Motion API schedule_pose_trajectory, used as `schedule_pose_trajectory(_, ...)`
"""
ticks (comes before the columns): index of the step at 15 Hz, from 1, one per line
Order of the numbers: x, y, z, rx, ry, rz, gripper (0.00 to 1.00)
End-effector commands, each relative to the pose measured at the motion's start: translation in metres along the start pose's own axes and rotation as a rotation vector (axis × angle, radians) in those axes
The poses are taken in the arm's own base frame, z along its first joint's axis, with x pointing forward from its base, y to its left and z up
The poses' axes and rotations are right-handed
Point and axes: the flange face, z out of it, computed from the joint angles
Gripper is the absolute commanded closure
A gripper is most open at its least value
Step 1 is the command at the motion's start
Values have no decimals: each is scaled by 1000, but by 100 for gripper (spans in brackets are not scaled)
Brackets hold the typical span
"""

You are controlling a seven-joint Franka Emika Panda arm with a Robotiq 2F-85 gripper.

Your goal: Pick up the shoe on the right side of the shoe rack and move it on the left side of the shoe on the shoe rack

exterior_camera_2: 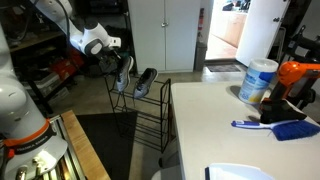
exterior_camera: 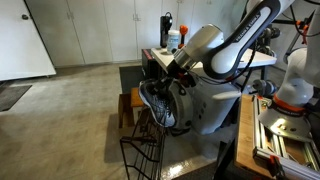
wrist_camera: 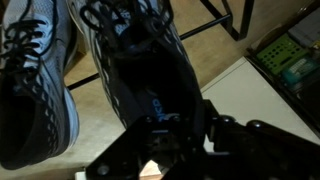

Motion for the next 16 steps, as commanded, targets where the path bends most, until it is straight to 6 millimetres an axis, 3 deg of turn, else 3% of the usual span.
schedule_pose_trajectory(1,11,-4,17,60,41,-13,95)
schedule_pose_trajectory(9,24,57,38,68,27,7,95)
schedule_pose_trajectory(16,24,70,52,111,4,-18,95)
